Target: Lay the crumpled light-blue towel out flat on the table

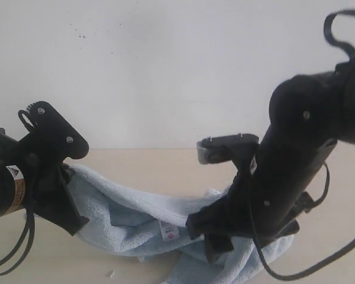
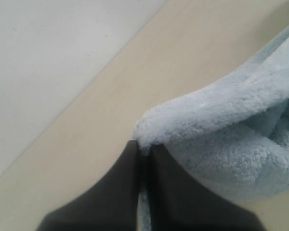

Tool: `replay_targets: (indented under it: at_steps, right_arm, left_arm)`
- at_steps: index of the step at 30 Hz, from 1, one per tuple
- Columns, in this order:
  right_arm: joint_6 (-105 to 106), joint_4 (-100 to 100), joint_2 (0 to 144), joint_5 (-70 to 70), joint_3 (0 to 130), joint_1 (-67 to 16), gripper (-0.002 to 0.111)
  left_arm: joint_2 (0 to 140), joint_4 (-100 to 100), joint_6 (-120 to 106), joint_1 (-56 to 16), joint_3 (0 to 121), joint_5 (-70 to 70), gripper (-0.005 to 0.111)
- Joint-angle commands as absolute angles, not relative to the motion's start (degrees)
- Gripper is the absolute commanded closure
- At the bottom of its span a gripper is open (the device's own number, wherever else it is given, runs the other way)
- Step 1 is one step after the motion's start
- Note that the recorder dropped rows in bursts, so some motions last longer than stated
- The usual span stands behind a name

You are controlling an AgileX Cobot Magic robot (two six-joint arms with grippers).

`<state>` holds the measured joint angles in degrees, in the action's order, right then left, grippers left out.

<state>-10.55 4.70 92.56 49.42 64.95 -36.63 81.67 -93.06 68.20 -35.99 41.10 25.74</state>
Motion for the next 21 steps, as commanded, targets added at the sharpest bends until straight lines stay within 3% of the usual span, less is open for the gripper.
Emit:
replay_targets:
  at_steps: [1, 6, 21]
  right_arm:
    - [-14.32, 5.42, 94.87, 40.90, 60.31, -36.62, 0.037]
    - [-18.71, 5.65, 98.32, 34.60, 59.56, -36.62, 0.037]
    - [-18.08, 5.46, 104.63, 34.59, 59.43, -36.62, 0.037]
  left_arm:
    - [81.75, -92.84, 68.79, -35.83, 41.39, 25.47, 0.103]
    - [81.75, -93.15, 68.79, -35.83, 41.39, 25.32, 0.103]
    - [81.75, -95.07, 68.79, -35.83, 41.39, 22.96, 0.103]
